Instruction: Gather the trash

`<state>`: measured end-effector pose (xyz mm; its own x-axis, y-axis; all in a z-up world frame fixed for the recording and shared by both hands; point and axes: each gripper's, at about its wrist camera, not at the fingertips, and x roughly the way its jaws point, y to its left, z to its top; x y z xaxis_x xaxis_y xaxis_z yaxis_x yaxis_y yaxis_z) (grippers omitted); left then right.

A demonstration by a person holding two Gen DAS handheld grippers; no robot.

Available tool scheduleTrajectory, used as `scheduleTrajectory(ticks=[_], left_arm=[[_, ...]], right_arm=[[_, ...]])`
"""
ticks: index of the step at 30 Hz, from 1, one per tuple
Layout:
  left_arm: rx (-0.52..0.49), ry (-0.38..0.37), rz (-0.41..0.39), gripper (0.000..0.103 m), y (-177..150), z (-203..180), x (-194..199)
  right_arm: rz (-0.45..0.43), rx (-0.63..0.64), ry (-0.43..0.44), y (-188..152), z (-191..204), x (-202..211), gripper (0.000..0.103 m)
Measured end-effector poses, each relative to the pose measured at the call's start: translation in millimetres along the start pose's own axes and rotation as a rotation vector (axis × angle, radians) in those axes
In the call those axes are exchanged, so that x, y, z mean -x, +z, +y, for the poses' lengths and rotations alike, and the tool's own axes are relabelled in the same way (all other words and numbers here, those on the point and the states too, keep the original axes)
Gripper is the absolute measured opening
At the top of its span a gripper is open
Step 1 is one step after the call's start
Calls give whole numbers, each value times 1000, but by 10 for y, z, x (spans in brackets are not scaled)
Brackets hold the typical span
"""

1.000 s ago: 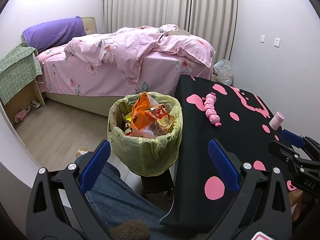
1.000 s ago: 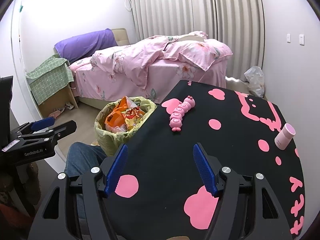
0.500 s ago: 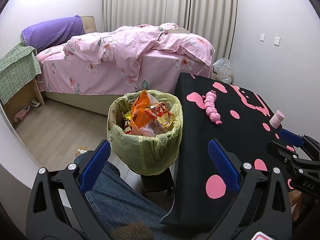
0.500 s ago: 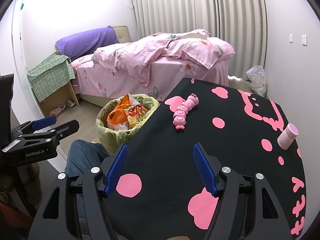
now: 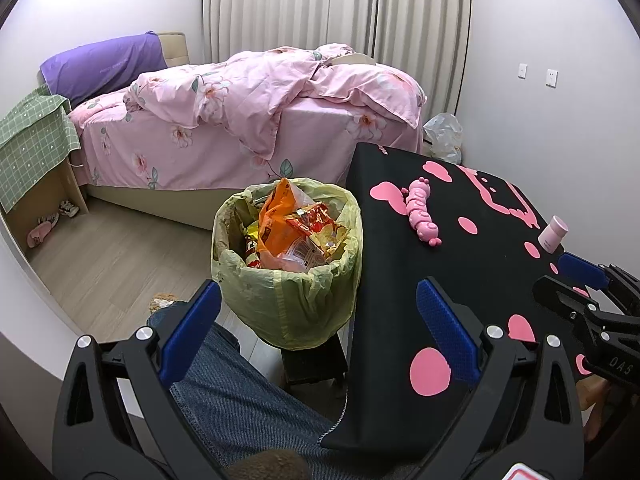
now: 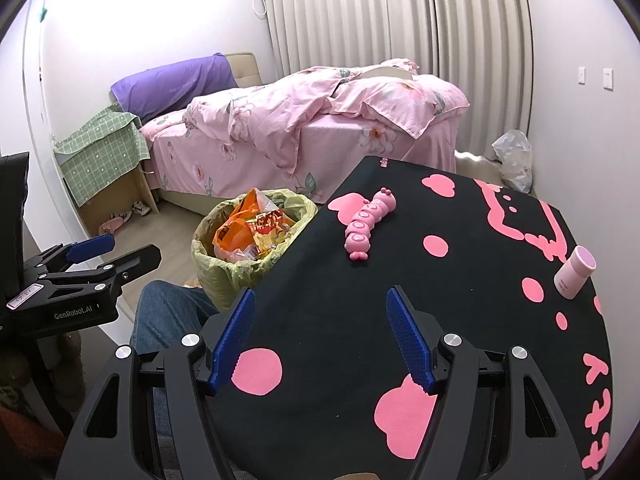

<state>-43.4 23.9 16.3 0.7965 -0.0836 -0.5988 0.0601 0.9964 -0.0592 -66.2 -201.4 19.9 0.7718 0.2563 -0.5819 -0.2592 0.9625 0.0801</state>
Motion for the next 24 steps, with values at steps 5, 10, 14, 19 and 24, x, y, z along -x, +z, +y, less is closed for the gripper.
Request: scheduleTrajectory(ticks=[5,10,14,19,24], left_arm=[[-1,2,-2,94,0,-11,6],[-2,-2,-2,94,1,-8,-2],[-3,-1,-2,94,5,-24,-1],[-5,-1,-3,94,5,-30,-6],[-4,0,-4,94,8,-35,-1]], right_arm=[[2,-2,1,-4,-1,-6,64],[-2,3,-1,-1,-3,3,64],[-8,2,-5,1,-5,-4,64],[-9,2,-4,1,-11,3,64],[-8,0,-4,1,-17,5,64]])
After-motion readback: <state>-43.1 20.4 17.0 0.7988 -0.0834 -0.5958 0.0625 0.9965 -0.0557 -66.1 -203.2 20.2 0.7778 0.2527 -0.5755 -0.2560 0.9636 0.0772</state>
